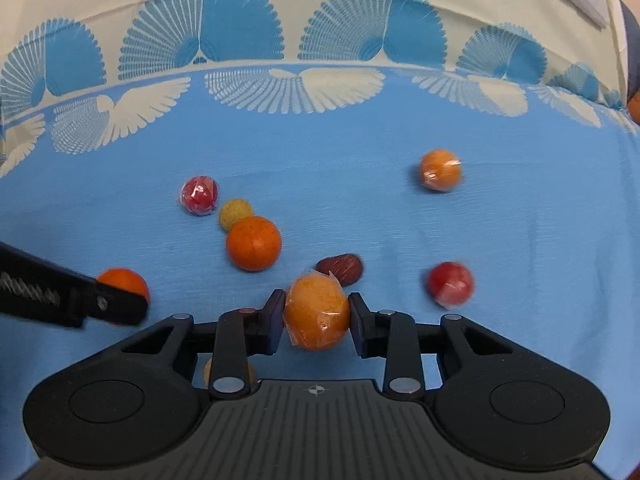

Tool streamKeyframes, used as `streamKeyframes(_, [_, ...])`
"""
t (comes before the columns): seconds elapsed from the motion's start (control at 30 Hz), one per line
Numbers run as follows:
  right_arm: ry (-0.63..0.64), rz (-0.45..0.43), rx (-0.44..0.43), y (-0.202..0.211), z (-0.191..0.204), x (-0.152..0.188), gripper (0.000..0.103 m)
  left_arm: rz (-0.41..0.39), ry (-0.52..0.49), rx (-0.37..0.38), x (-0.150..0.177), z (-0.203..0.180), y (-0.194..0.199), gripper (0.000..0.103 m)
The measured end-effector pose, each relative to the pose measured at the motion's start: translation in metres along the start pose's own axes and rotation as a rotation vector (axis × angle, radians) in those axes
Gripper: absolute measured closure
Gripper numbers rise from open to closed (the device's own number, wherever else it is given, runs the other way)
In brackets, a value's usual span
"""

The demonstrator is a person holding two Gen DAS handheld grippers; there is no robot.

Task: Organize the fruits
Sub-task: 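Grasp the orange with the left tool while the right tool grasps a wrapped tangerine, then carry the orange and tangerine to the plate and open both tools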

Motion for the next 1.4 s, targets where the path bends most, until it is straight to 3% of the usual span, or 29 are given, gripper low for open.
streamKeyframes(0.17, [0.021, -0.057, -0.046, 0.047, 0.005, -0.011, 0.068, -0.053, 0.026, -0.058, 0.011, 0.004, 0.06, 0.067])
streamKeyframes(0.37, [0.066, -0.111, -0.151, 0.122, 0.036, -0.021, 0.068, -0.099, 0.086, -0.162, 0.06, 0.032, 0.148, 0.067])
streamKeyframes(0.63, [0.086, -0.049, -0.34, 0.206, 0.11, 0.015, 0.068, -0.139, 0.198, -0.259, 0.14, 0.079, 0.24, 0.067])
streamKeyframes(0.93, [0.195, -0.065, -0.433, 0.265, 0.171, 0.045, 0.068, -0.208, 0.28, -0.264, 0.188, 0.099, 0.288, 0.067])
streamKeyframes(1.4, [0.26, -0.106, -0.434, 0.295, 0.183, 0.046, 0.068, -0.28, 0.294, -0.223, 0.204, 0.09, 0.31, 0.067])
Point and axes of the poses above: each gripper's, at about its wrist camera, not at the fingertips, and y roughly against the way its jaws point, z to its left, x to its underside, the point moved 10 cm from there along -y, roughly the way its jaws point, and after that the axes turned 7 degrees about -z, right-handed, at the moved point
